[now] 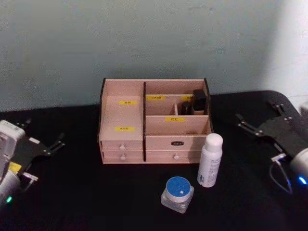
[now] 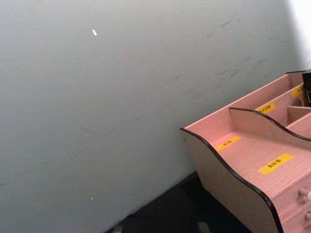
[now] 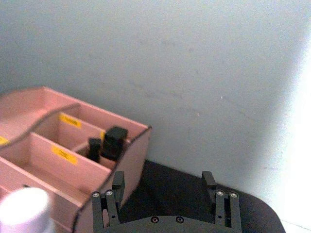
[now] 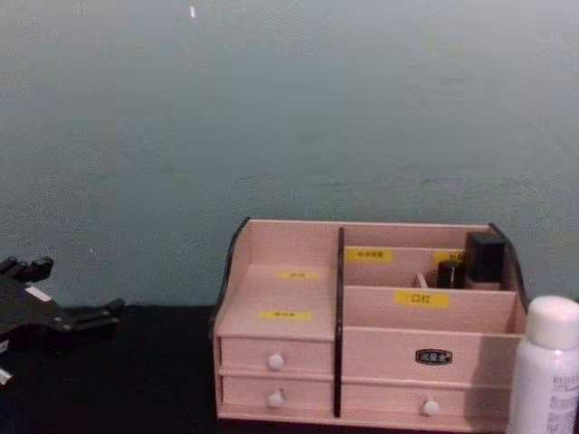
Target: Pick up the facial cleanser and watermelon frost from the table and place them into the tiered storage box.
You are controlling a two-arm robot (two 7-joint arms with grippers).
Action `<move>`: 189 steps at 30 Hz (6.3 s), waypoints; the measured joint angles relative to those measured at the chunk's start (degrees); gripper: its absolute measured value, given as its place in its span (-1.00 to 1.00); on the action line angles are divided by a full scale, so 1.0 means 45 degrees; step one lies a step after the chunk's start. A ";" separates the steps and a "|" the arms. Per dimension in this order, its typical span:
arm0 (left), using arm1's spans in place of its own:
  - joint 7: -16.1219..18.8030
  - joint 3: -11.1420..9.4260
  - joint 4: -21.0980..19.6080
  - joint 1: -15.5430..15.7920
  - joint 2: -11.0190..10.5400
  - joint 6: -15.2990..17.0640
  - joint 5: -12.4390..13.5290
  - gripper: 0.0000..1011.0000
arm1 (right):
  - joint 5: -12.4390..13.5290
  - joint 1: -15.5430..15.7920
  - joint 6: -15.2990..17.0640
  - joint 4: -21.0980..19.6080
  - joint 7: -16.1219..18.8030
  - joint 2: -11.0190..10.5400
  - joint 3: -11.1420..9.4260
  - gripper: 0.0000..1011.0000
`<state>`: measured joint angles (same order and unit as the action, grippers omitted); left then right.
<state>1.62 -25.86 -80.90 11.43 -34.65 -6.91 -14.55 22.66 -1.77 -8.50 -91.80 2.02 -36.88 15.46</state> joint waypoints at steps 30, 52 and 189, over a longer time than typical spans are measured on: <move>0.0000 0.0000 0.0001 0.0000 0.0000 0.0001 0.0000 0.98 | 0.2282 0.1946 0.0209 -0.1704 0.4257 -0.0572 -0.0534 0.98; 0.0000 0.0000 0.0001 0.0000 0.0000 0.0000 0.0000 0.98 | 0.1238 0.0808 0.1300 -0.0024 0.4450 0.0726 -0.0024 0.98; 0.0000 0.0000 0.0000 0.0000 0.0000 0.0000 0.0000 0.98 | -0.0418 -0.5471 0.1840 0.3816 0.4908 0.3795 0.1492 0.17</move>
<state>1.62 -25.86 -80.90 11.43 -34.65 -6.91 -14.55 20.78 -26.39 -0.22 -74.62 24.11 -19.81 22.18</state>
